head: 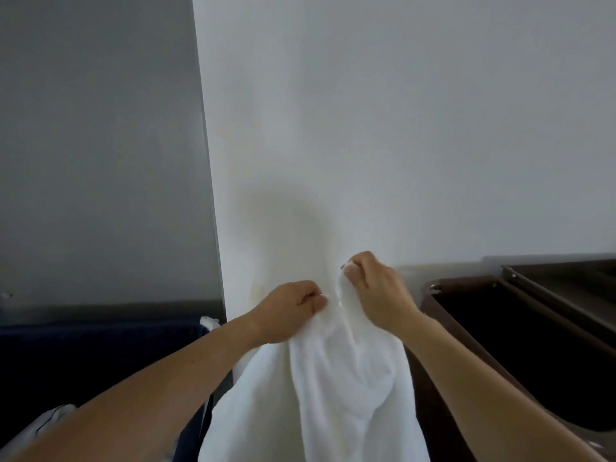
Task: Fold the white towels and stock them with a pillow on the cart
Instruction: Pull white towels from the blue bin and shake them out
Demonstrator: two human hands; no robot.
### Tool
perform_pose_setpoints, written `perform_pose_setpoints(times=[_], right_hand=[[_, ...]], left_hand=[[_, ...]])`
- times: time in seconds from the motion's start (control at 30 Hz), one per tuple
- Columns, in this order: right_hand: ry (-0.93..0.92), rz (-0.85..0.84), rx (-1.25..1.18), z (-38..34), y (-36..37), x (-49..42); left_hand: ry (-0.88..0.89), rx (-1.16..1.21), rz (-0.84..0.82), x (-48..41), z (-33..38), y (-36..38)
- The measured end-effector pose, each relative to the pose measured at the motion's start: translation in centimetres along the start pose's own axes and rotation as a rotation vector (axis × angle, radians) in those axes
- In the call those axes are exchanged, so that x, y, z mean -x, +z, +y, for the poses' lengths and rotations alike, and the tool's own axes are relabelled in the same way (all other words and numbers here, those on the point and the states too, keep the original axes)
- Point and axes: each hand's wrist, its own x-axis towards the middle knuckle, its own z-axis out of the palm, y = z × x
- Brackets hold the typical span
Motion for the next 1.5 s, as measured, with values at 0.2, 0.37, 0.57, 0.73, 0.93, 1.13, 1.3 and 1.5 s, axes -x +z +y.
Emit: perform_pose_setpoints(times=[0.2, 0.37, 0.57, 0.73, 0.93, 1.13, 1.3, 1.5], right_hand=[[0.209, 0.145, -0.615, -0.3, 3.5, 2.0], [0.273, 0.251, -0.634, -0.4, 4.0, 2.3], [0.181, 0.247, -0.364, 0.3, 3.2, 1.2], [0.141, 0.305, -0.322, 0.4, 1.9, -0.3], [0.214, 0.38, -0.318, 0.9, -0.2, -2.5], [0.257, 0.432, -0.261, 3.0, -1.6, -3.1], [0.301, 0.446, -0.211, 4.4, -2.8, -2.9], [0.329, 0.482, -0.219, 4.5, -3.5, -2.9]], left_hand=[[0.125, 0.073, -0.081, -1.1, 2.7, 0.4], [0.082, 0.244, -0.095, -0.9, 3.0, 1.8], [-0.092, 0.452, -0.148, 0.6, 0.9, 2.5], [-0.158, 0.611, -0.066, 1.9, -0.8, 3.5], [-0.191, 0.444, 0.03, 3.5, -2.1, 5.2], [-0.192, 0.352, 0.012, 4.5, -4.0, 4.3], [-0.158, 0.245, -0.011, 6.4, -6.5, 3.7], [-0.183, 0.167, -0.06, 7.8, -9.4, 4.1]])
